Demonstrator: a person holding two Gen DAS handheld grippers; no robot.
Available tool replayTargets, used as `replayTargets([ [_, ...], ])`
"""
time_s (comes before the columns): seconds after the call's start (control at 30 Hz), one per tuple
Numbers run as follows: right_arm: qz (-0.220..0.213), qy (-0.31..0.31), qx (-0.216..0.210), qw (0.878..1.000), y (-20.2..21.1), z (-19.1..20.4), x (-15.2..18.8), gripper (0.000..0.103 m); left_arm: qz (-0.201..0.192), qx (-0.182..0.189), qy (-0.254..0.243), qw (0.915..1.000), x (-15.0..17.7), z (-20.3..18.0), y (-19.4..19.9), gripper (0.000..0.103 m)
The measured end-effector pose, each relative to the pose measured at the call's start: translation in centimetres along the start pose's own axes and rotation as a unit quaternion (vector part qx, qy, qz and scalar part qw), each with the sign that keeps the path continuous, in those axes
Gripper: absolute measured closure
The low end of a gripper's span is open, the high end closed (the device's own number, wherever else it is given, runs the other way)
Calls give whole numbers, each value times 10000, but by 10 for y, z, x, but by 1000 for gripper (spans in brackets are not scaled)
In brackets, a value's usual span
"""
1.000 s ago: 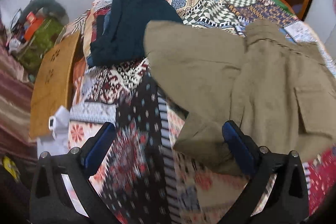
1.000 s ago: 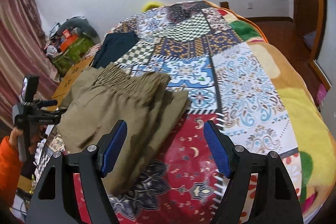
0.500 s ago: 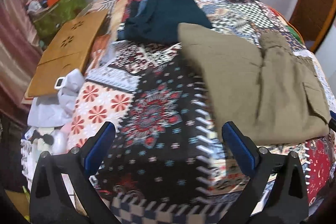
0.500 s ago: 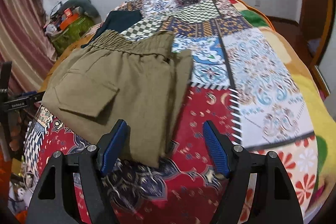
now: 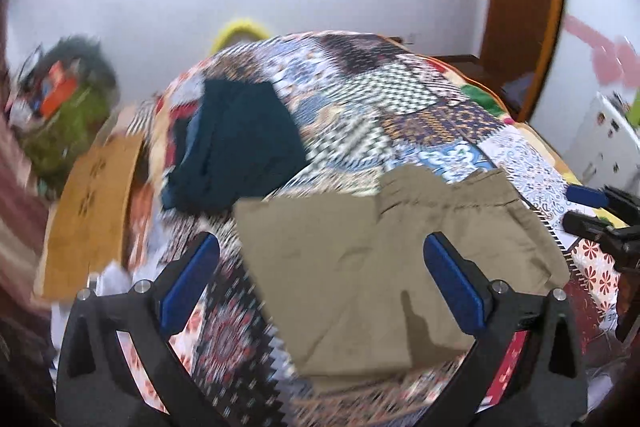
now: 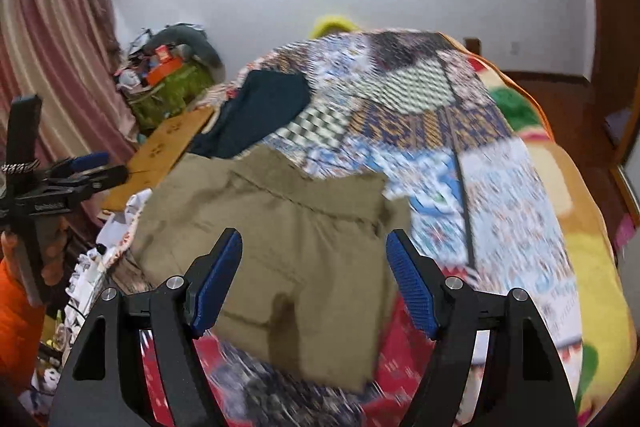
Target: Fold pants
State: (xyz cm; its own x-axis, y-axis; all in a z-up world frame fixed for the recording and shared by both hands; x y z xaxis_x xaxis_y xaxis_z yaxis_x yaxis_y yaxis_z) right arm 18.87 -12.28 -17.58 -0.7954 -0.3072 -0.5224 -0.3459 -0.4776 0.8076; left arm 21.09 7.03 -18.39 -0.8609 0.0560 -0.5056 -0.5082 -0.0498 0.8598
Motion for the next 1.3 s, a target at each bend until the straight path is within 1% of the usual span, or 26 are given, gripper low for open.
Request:
replayTargets([
  [0.07,31,190,-61,9998,-8,11,-7,32,-38,63,-232,9997,-11,-16,-6,0],
  [0.13,94,350,-140,9992,-19,21,-11,37,-4,151,-434,9989,-17,-31,-15,0],
  [0.2,235,390,-260,9986,-33,25,-13,42,123,277,-620,9976,-19,-42,-30,0],
  [0.3,509,306,-385,9975,-58,23,-10,46,535,455,-695,9951,-14,-46,-61,0],
  [0.33,655,233,-413,9967,-69,19,-7,46,695,412,-694,9943,-10,-44,-73,0],
  [0.37,765,180,-427,9960,-77,15,-4,46,979,288,-680,9924,-3,-38,-92,0],
  [0.4,818,143,-454,9955,-82,11,0,46,1136,333,-665,9907,3,-37,-102,0],
  [0.43,808,113,-501,9954,-85,6,2,46,1219,578,-552,9893,8,-34,-109,0],
  [0.47,806,91,-487,9955,-85,4,3,47,1218,851,-365,9882,10,-28,-111,0],
  [0.5,816,91,-513,9953,-84,2,4,48,1268,997,-280,9865,12,-24,-111,0],
  [0.53,822,95,-541,9951,-82,1,5,48,1275,1051,-243,9860,12,-19,-109,0],
  [0.77,837,137,-452,9954,-66,-9,20,49,1073,1079,-291,9879,33,0,-89,0],
  [0.8,843,120,-439,9954,-65,-11,21,49,1074,1079,-252,9880,36,4,-86,0],
  [0.93,849,45,-326,9958,-57,-18,32,49,1164,1279,-12,9849,50,18,-82,0],
  [1.03,914,-5,-245,9955,-53,-23,42,49,1205,1331,114,9837,60,24,-81,0],
  [1.07,937,-20,-152,9955,-51,-26,46,46,1215,1397,191,9825,64,27,-80,0],
  [1.1,1006,-46,19,9949,-51,-30,51,45,1230,1456,264,9813,69,29,-80,0],
  [1.13,1065,-96,61,9942,-51,-35,57,45,1238,1484,328,9806,73,31,-79,0],
  [1.23,1118,-514,-236,9921,-47,-48,70,44,1255,1508,449,9795,80,35,-76,0],
  [1.3,1118,-707,-317,9907,-43,-54,75,43,1258,1456,472,9802,81,36,-72,0],
])
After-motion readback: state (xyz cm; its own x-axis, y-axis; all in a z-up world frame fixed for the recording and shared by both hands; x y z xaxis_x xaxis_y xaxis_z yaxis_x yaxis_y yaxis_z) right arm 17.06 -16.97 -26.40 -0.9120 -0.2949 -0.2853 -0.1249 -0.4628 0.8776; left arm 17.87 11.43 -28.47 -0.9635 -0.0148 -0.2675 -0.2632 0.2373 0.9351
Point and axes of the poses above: each gripper's, at about its wrist camera, not at the fingertips, and y roughly against the way its jaws point, z to its left, x to its underside, the point moved 8 cm from there along -y, roughly the way its jaws point, and after that the axes turned 14 degrees about z, right-handed, at the moved point
